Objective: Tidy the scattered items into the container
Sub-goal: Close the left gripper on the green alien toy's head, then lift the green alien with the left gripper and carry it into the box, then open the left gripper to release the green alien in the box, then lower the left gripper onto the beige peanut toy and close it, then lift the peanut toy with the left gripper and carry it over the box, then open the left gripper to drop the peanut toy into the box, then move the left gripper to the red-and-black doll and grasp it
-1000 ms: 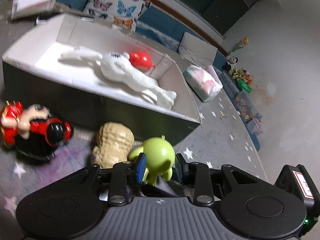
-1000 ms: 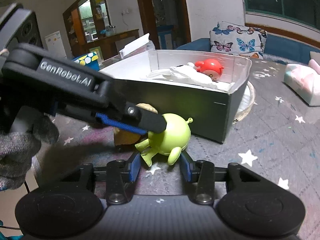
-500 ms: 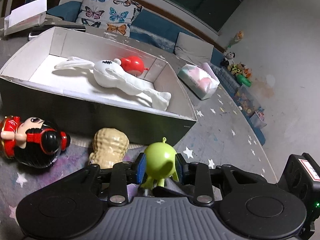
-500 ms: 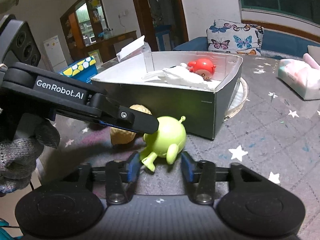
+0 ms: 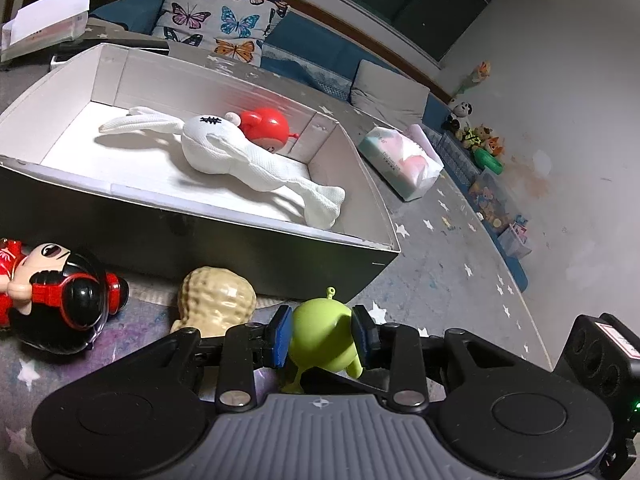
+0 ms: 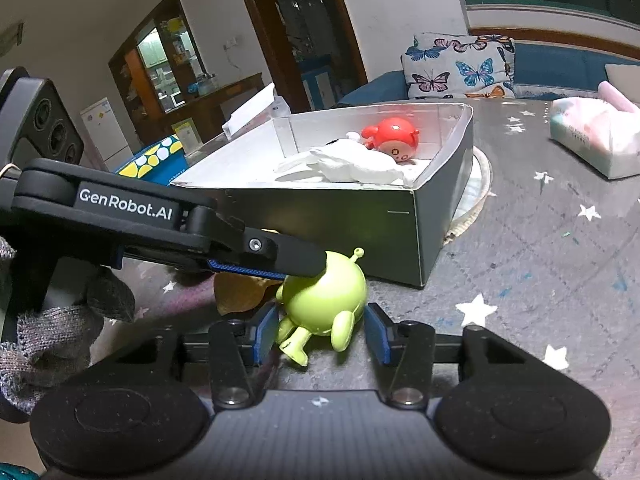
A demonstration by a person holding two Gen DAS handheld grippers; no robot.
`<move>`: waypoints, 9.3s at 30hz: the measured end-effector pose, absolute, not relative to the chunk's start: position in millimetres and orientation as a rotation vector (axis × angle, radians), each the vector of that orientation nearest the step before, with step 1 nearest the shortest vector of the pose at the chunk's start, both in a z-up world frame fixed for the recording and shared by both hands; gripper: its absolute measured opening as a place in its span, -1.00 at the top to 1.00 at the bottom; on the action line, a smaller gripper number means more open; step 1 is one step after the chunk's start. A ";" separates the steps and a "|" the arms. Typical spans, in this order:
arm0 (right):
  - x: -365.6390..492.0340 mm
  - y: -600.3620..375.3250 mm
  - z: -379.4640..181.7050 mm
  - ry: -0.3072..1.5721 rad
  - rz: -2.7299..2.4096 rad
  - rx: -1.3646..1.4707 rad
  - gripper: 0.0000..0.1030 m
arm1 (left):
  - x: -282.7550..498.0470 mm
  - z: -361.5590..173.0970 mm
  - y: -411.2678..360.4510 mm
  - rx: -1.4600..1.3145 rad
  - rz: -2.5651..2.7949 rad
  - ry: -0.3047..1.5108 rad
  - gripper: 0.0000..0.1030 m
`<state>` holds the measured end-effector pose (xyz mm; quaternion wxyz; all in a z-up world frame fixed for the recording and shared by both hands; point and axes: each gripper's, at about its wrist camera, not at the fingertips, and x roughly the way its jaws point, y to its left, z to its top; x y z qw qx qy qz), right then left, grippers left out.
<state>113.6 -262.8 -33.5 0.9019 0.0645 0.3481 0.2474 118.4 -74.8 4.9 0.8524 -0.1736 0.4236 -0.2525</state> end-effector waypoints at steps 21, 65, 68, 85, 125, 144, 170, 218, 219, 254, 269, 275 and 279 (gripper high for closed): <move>104.6 -256.8 18.7 0.584 0.484 0.033 0.11 | 108.7 52.1 -65.9 -0.447 -0.575 0.751 0.30; 206.7 -229.4 7.7 0.667 0.421 -0.135 0.08 | 210.8 6.8 -66.8 -0.539 -0.530 0.826 0.29; 204.5 -231.6 9.1 0.663 0.420 -0.124 0.07 | 208.2 8.8 -67.6 -0.535 -0.538 0.827 0.29; 169.9 -242.3 24.6 0.593 0.423 -0.059 -0.10 | 184.2 22.5 -55.3 -0.515 -0.516 0.778 0.29; 113.1 -176.9 -29.3 0.687 0.585 -0.115 -0.33 | 98.9 -4.5 -13.5 -0.462 -0.386 0.817 0.29; 116.5 -176.3 -38.0 0.710 0.583 -0.097 0.05 | 102.7 -12.8 -18.2 -0.475 -0.396 0.867 0.29; 105.6 -186.7 22.0 0.545 0.547 -0.109 0.03 | 96.3 43.0 -28.7 -0.467 -0.450 0.728 0.29; 209.5 -179.0 7.8 0.669 0.482 -0.149 -0.02 | 213.2 12.5 -30.6 -0.498 -0.396 0.864 0.32; 208.3 -179.8 8.7 0.666 0.481 -0.144 -0.06 | 212.5 13.1 -30.9 -0.494 -0.395 0.864 0.32; 132.8 -164.6 21.6 0.569 0.569 -0.135 -0.52 | 136.4 40.3 15.5 -0.544 -0.350 0.735 0.32; 122.2 -132.6 -2.5 0.621 0.663 -0.142 -0.72 | 91.1 23.5 73.6 -0.608 -0.208 0.699 0.32; 124.4 -122.6 -10.1 0.647 0.680 -0.143 -0.75 | 88.1 15.0 93.1 -0.655 -0.178 0.691 0.32; 128.3 -118.5 -15.9 0.671 0.685 -0.125 -0.75 | 96.4 9.2 100.9 -0.676 -0.171 0.692 0.32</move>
